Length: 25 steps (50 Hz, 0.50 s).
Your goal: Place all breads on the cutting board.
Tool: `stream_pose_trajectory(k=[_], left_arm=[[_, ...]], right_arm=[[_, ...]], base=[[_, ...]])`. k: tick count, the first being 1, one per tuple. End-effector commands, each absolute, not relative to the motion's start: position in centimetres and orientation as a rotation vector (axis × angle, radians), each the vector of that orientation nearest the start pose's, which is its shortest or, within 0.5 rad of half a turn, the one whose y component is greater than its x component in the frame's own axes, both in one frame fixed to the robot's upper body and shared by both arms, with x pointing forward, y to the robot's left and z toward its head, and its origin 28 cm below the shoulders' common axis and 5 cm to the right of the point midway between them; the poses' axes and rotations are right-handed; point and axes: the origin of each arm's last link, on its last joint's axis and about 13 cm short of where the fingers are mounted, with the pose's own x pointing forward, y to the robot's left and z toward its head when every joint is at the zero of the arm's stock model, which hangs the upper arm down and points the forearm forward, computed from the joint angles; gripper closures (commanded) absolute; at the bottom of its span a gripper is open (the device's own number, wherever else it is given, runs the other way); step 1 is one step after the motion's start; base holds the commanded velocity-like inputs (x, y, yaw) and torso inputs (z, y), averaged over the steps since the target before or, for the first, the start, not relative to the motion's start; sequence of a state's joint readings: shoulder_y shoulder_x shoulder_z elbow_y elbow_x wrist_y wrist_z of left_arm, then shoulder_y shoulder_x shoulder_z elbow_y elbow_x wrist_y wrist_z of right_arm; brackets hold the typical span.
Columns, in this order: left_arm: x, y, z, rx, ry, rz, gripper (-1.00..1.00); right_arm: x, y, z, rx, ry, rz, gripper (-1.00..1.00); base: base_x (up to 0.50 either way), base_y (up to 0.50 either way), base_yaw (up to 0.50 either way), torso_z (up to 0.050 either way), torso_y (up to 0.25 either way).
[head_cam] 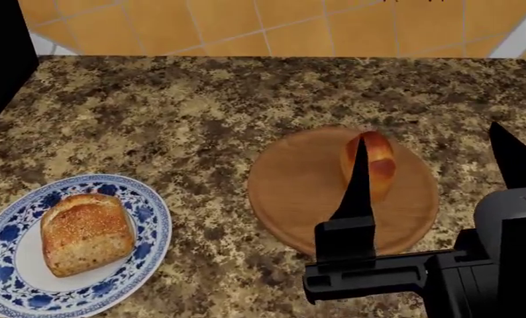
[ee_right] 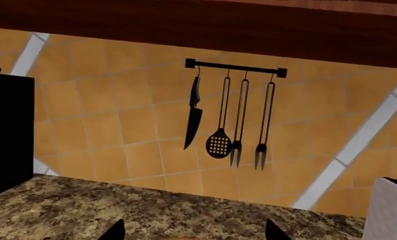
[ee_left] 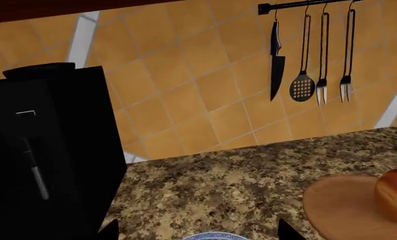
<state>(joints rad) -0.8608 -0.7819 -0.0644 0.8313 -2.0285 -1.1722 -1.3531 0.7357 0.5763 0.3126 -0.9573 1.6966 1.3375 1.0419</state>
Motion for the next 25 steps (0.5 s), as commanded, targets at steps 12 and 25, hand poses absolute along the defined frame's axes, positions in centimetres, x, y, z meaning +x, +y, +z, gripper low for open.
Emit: stream_pose_trajectory(k=[12, 25], left_arm=[[14.84, 24.05, 27.46, 0.114, -0.039, -0.086, -1.0], [14.75, 24.07, 27.42, 0.114, -0.036, -0.088, -1.0]], right_arm=[[15.64, -12.95, 25.64, -0.091, -0.217, 0.082, -1.0], [15.64, -12.97, 25.67, -0.09, -0.216, 0.076, -1.0]], base=[[0.2, 0.0, 0.0, 0.0, 0.001], [0.19, 0.0, 0.0, 0.0, 0.0]])
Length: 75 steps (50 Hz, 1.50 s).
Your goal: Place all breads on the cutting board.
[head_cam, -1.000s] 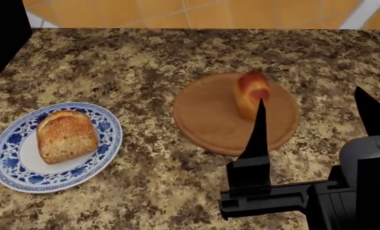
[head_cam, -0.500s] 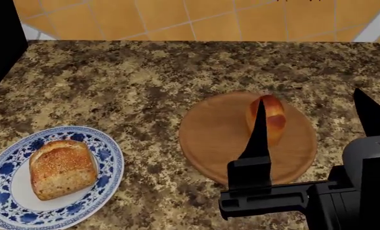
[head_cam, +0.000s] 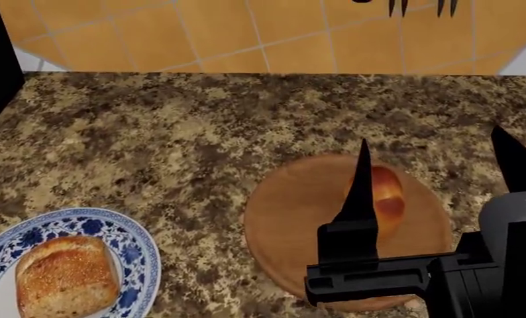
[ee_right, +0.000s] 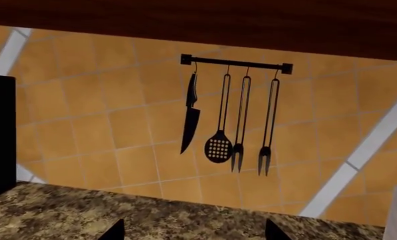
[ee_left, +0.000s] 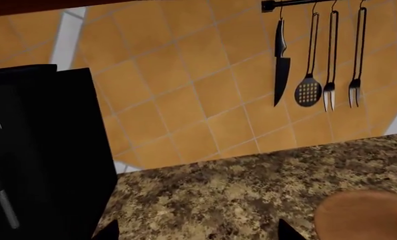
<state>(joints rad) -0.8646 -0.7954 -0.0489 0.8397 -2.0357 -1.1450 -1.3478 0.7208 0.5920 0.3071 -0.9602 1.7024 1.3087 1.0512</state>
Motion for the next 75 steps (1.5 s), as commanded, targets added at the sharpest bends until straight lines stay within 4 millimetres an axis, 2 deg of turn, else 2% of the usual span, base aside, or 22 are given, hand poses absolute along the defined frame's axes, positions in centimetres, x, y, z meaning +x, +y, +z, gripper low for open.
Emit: stream_pose_trajectory(k=[1, 20, 23, 27, 30, 33, 39, 44, 46, 50, 56, 63, 65, 75], left_arm=[[14.7, 24.1, 27.4, 0.113, -0.033, -0.088, -1.0], [14.9, 24.0, 28.3, 0.114, -0.047, -0.127, -1.0], [14.8, 23.8, 28.4, 0.114, -0.016, -0.22, -1.0], [14.9, 24.4, 29.7, 0.137, -0.023, -0.236, -1.0], [15.1, 25.0, 30.5, 0.197, -0.06, -0.41, -1.0], [16.5, 26.5, 31.6, 0.252, -0.02, -0.402, -1.0], [18.0, 28.4, 34.1, 0.307, 0.082, -0.47, -1.0], [18.9, 28.5, 34.7, 0.353, 0.156, -0.56, -1.0], [19.3, 28.6, 35.2, 0.37, 0.223, -0.681, -1.0], [20.0, 28.8, 35.7, 0.481, 0.375, -0.806, -1.0], [20.7, 29.5, 36.9, 0.559, 0.482, -0.84, -1.0], [20.8, 28.8, 36.0, 0.641, 0.639, -0.962, -1.0], [21.3, 28.7, 35.9, 0.648, 0.669, -0.972, -1.0], [21.6, 28.4, 34.9, 0.694, 0.76, -1.023, -1.0]], right_arm=[[15.6, -12.9, 25.7, -0.09, -0.216, 0.078, -1.0], [15.5, -13.1, 25.8, -0.089, -0.218, 0.075, -1.0], [15.6, -13.2, 25.8, -0.088, -0.207, 0.074, -1.0], [15.8, -13.3, 25.6, -0.099, -0.173, 0.074, -1.0], [15.8, -13.4, 26.0, -0.077, -0.17, 0.073, -1.0], [15.5, -13.6, 26.3, -0.077, -0.164, 0.072, -1.0], [15.5, -13.9, 27.0, -0.08, -0.155, 0.078, -1.0], [15.8, -14.0, 27.7, -0.099, -0.151, 0.082, -1.0], [16.0, -14.1, 27.8, -0.099, -0.144, 0.085, -1.0], [16.2, -14.2, 28.0, -0.109, -0.14, 0.083, -1.0], [16.2, -14.2, 28.1, -0.115, -0.139, 0.081, -1.0], [16.2, -14.1, 28.2, -0.119, -0.138, 0.081, -1.0], [16.3, -14.2, 28.0, -0.117, -0.137, 0.078, -1.0], [16.6, -14.2, 27.7, -0.112, -0.133, 0.077, -1.0]], base=[[0.19, 0.0, 0.0, 0.0, 0.0], [0.19, 0.0, 0.0, 0.0, 0.001], [0.18, 0.0, 0.0, 0.0, 0.0], [0.11, 0.0, 0.0, 0.0, 0.0], [0.0, 0.0, 0.0, 0.0, 0.003], [0.0, 0.0, 0.0, 0.0, 0.0], [0.0, 0.0, 0.0, 0.0, 0.0], [0.0, 0.0, 0.0, 0.0, 0.0], [0.0, 0.0, 0.0, 0.0, 0.0], [0.0, 0.0, 0.0, 0.0, 0.0], [0.0, 0.0, 0.0, 0.0, 0.0], [0.0, 0.0, 0.0, 0.0, 0.0], [0.0, 0.0, 0.0, 0.0, 0.0], [0.0, 0.0, 0.0, 0.0, 0.0]])
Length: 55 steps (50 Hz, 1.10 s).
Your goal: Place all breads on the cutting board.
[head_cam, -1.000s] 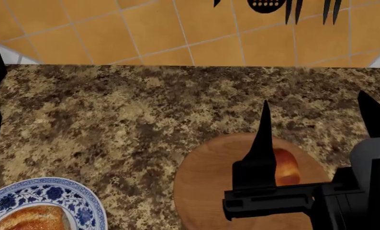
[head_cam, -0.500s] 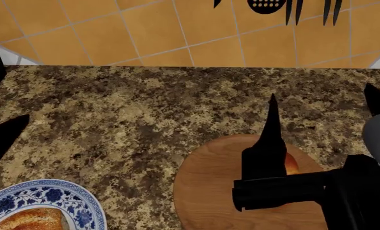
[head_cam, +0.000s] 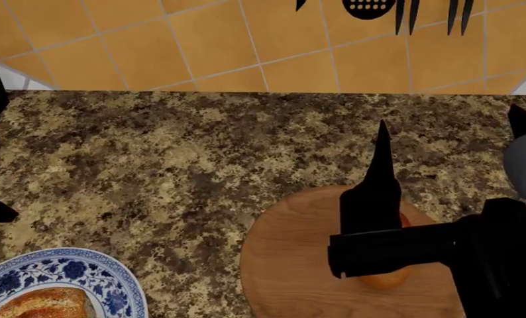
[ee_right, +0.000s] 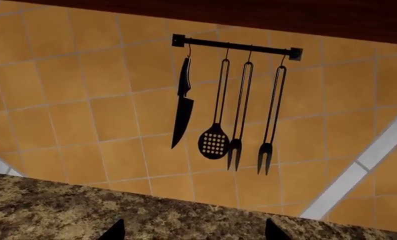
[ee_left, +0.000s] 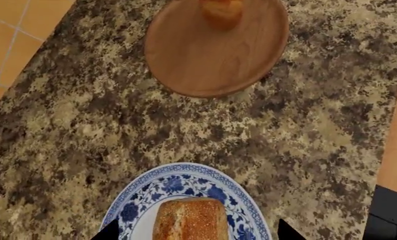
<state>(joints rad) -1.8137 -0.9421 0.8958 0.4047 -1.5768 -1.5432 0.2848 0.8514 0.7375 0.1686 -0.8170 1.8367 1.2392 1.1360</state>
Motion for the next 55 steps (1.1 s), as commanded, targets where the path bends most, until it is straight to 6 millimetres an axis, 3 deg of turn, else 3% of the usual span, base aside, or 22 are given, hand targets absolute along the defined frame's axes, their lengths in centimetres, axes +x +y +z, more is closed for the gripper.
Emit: stream_pose_trajectory(k=[1, 22, 31, 37, 55], left_arm=[[21.7, 28.5, 34.6, 0.703, 0.778, -1.024, -1.0], [24.0, 29.0, 33.3, 0.733, 0.829, -0.944, -1.0], [26.5, 28.8, 32.0, 0.707, 0.841, -0.92, -1.0], [26.2, 27.8, 31.3, 0.731, 0.847, -0.97, -1.0], [26.9, 27.7, 29.3, 0.703, 0.88, -0.963, -1.0]], right_arm=[[16.6, -14.2, 27.7, -0.112, -0.132, 0.076, -1.0], [16.6, -14.3, 27.1, -0.11, -0.12, 0.071, -1.0], [16.4, -13.9, 27.2, -0.1, -0.125, 0.093, -1.0], [16.4, -13.9, 27.1, -0.099, -0.123, 0.089, -1.0], [16.4, -13.9, 27.1, -0.104, -0.125, 0.088, -1.0]], base=[[0.0, 0.0, 0.0, 0.0, 0.0], [0.0, 0.0, 0.0, 0.0, 0.0], [0.0, 0.0, 0.0, 0.0, 0.0], [0.0, 0.0, 0.0, 0.0, 0.0], [0.0, 0.0, 0.0, 0.0, 0.0]])
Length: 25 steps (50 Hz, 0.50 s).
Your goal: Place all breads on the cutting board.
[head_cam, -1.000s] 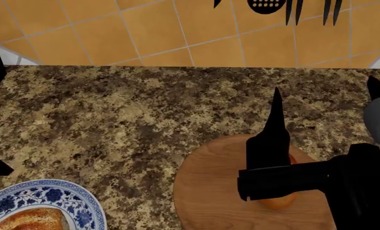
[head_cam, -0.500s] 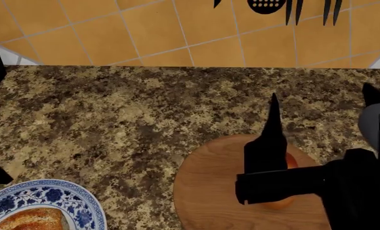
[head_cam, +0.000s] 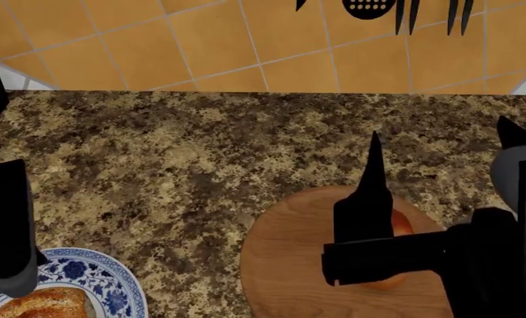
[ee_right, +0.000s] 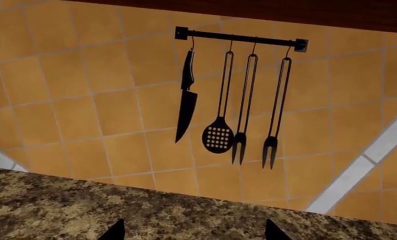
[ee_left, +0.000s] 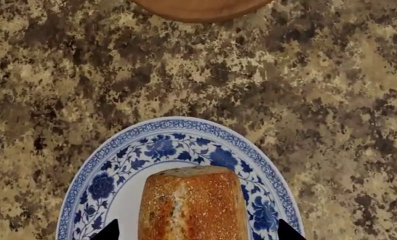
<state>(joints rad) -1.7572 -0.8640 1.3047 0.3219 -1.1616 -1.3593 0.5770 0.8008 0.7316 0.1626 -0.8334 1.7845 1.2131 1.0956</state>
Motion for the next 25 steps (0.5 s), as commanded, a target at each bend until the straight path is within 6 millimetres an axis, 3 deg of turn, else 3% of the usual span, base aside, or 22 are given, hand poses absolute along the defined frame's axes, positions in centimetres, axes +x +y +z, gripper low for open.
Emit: stream_pose_trajectory(k=[1, 25], left_arm=[[26.9, 27.7, 29.2, 0.701, 0.881, -0.959, -1.0], [26.4, 28.4, 26.9, 0.696, 0.96, -0.947, -1.0]], right_arm=[[16.5, -14.0, 27.0, -0.106, -0.124, 0.088, -1.0], [16.7, -14.0, 26.2, -0.093, -0.109, 0.084, -1.0]], base=[[0.0, 0.0, 0.0, 0.0, 0.0], [0.0, 0.0, 0.0, 0.0, 0.0]])
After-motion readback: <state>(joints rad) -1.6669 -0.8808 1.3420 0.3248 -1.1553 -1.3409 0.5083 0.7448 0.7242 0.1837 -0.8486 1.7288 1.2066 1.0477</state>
